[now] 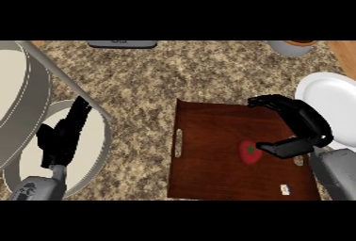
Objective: Pick the tomato from the tray and place it in the plate
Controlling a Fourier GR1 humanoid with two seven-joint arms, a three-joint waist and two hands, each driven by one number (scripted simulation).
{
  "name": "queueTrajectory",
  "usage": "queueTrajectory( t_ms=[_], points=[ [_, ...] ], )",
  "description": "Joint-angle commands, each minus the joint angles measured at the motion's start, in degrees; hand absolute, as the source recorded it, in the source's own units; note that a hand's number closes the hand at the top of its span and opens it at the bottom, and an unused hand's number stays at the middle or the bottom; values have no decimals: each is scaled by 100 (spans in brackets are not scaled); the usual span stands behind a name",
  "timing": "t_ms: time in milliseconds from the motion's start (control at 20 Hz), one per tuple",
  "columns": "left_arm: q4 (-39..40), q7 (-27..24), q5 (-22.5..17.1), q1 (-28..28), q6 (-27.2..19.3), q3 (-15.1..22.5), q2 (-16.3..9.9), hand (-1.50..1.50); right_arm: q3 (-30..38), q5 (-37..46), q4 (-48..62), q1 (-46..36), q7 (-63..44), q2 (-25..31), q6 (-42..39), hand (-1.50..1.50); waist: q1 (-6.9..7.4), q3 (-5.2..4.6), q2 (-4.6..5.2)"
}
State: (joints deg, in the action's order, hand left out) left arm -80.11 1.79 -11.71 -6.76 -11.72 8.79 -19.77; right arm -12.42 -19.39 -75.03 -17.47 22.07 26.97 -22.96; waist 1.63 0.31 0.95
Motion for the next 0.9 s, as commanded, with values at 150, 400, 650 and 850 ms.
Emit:
queueTrajectory(
  t_ms=[150, 400, 650, 850],
  points=[
    [-31, 470, -144, -327, 194, -83, -139, 0, -303, 1624, 1213, -203, 2516, 853, -1114, -150, 69, 7, -6],
    [-61, 567, -134, -381, 264, -107, -131, 0, -806, 2658, 2129, -652, 3423, 864, -588, -150, 66, -11, -35],
    [71, 542, -46, -347, 338, -166, -133, 0, -954, 3050, 3028, -1415, 3775, 821, -405, -150, 38, -19, -43],
    [19, 695, -16, -442, 322, -243, -115, 0, -1498, 3540, 2654, -1383, 3172, 656, -184, -150, -60, -27, -81]
  ],
)
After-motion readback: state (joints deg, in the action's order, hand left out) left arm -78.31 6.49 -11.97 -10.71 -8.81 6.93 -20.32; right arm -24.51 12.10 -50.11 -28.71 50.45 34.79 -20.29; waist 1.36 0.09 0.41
